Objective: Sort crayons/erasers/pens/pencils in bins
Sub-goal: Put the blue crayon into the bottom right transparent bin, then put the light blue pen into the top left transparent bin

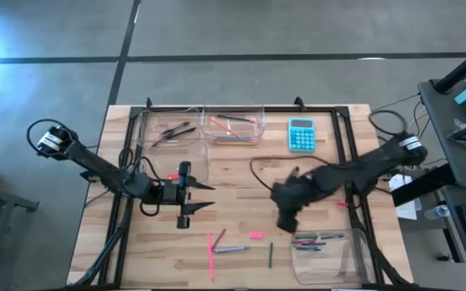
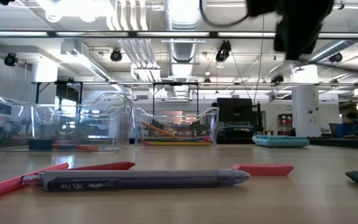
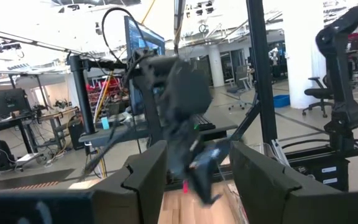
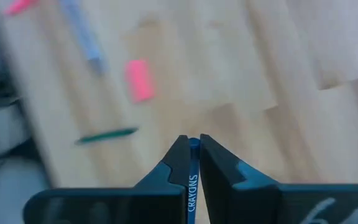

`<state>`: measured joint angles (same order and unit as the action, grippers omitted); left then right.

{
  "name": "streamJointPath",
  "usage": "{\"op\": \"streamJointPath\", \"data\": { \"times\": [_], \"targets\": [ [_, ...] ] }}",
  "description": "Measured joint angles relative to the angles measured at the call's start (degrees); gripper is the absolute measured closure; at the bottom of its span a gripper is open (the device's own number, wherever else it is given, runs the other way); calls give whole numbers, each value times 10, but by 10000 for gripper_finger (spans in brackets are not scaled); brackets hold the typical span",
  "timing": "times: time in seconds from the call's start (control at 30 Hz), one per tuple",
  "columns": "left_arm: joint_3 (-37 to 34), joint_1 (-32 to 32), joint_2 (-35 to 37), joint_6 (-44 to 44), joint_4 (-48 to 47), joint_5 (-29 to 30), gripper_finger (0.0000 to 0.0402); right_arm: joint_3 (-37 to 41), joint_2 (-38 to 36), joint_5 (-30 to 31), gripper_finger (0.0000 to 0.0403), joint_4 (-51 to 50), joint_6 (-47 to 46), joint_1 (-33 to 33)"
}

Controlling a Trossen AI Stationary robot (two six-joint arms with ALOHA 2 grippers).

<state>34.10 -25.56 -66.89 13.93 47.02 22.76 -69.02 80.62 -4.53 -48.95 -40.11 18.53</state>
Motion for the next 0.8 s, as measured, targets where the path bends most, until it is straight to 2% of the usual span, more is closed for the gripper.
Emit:
{"op": "streamJointPath", "data": {
  "times": [0.13,0.2,0.43,0.57,0.8],
  "targets": [
    [0,0,0,0,0,0,240,-1,-47,4,390,3,-71,76],
    [0,1,0,0,0,0,240,-1,-64,31,390,4,-113,116],
    [0,1,0,0,0,0,240,6,-50,88,386,10,-235,222],
    [0,1,-1,-1,1,0,240,7,-16,91,356,10,-266,238],
    [0,1,-12,-16,4,0,240,6,20,71,283,9,-254,235]
  ]
}}
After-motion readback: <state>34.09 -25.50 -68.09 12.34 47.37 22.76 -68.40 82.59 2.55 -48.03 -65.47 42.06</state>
